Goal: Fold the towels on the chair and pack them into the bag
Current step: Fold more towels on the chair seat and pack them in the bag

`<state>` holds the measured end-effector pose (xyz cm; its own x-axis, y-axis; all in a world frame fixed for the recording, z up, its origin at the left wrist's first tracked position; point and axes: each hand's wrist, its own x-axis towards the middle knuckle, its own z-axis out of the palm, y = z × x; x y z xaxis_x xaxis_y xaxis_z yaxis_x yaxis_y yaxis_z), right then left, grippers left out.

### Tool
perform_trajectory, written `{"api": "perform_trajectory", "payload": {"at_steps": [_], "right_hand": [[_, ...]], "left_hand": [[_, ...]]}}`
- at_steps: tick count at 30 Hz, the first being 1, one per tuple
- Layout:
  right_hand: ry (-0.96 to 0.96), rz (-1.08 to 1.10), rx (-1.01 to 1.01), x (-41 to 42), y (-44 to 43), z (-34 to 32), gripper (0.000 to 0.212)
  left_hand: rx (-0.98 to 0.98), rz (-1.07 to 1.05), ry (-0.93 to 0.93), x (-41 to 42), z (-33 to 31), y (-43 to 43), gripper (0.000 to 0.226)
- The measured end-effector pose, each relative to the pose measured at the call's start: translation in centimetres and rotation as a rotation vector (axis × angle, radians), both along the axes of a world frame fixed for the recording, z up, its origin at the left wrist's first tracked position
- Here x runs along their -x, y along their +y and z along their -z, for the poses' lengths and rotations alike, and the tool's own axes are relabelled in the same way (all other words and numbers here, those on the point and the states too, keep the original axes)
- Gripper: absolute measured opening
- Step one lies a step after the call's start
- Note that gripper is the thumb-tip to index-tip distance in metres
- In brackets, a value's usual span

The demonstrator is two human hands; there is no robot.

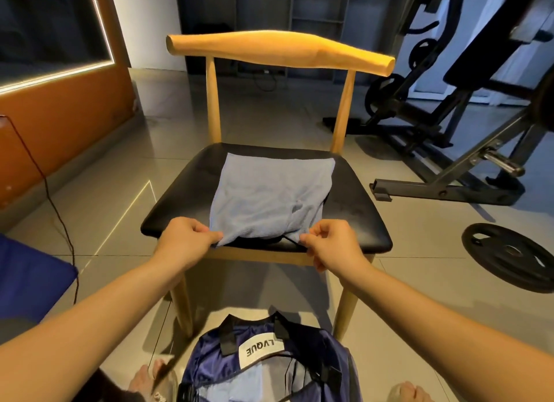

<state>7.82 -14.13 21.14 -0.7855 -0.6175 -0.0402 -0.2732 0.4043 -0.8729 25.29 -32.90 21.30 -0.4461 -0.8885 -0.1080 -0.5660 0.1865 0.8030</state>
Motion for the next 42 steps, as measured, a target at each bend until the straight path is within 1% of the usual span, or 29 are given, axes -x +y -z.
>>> {"api": "perform_trajectory", "payload": {"at_steps": [3,5,8,12,14,16,18,21,23,26,28,31,33,36,38,40,42], "right_hand": [[-0.176,0.029,-0.016,0.7,1.1,-1.4,0.024],[-0.297,0.003,-0.049,1.9,2.5,-2.8,0.018],[-0.485,-0.039,-0.08,4.0,4.7,-4.6,0.02],[-0.622,0.009,-0.017,5.2,6.3,-5.2,0.021],[-0.624,0.046,-0.013,5.3,6.6,-4.7,0.022],[-0.585,0.099,-0.004,5.7,6.8,-4.3,0.022],[-0.547,0.137,0.01,6.1,6.9,-4.2,0.022],[-0.522,0.139,-0.019,6.0,7.1,-3.9,0.021],[-0.523,0.14,-0.052,5.8,7.1,-3.6,0.02],[-0.525,0.155,-0.067,5.7,7.1,-3.5,0.019],[-0.546,0.13,-0.075,5.5,7.3,-3.6,0.02],[-0.573,0.111,-0.067,5.4,7.7,-3.7,0.018],[-0.552,0.126,-0.077,5.5,7.8,-3.5,0.017],[-0.523,0.121,-0.131,5.2,7.6,-2.9,0.017],[-0.516,0.13,-0.141,4.9,7.5,-2.6,0.016],[-0.508,0.146,-0.138,4.8,7.4,-2.7,0.015],[-0.512,0.161,-0.121,5.1,7.5,-2.9,0.017]], "left_hand": [[-0.096,-0.071,0.108,-0.1,0.4,0.1,0.018],[-0.193,-0.122,0.199,-0.3,0.3,-0.2,0.013],[-0.313,-0.178,0.282,-0.6,-0.2,-0.6,0.017],[-0.31,-0.215,0.337,-1.1,-0.7,-0.9,0.023],[-0.299,-0.255,0.393,-1.5,-1.0,-1.2,0.019],[-0.29,-0.283,0.444,-1.8,-1.3,-1.2,0.015],[-0.33,-0.244,0.416,-1.9,-1.4,-0.9,0.014],[-0.451,-0.168,0.336,-2.0,-0.7,0.3,0.017],[-0.488,-0.138,0.284,-2.2,0.0,0.8,0.025],[-0.501,-0.112,0.252,-2.3,0.4,1.3,0.025],[-0.51,-0.131,0.277,-2.4,0.4,1.0,0.024],[-0.587,-0.176,0.382,-2.7,-0.2,0.2,0.011],[-0.611,-0.172,0.405,-3.0,-0.5,0.0,0.006],[-0.542,-0.139,0.355,-3.0,-0.4,0.3,0.015],[-0.533,-0.101,0.325,-2.9,-0.4,0.7,0.019],[-0.583,-0.083,0.329,-3.1,-0.6,0.9,0.02],[-0.659,-0.102,0.373,-3.3,-1.0,1.0,0.015]]}}
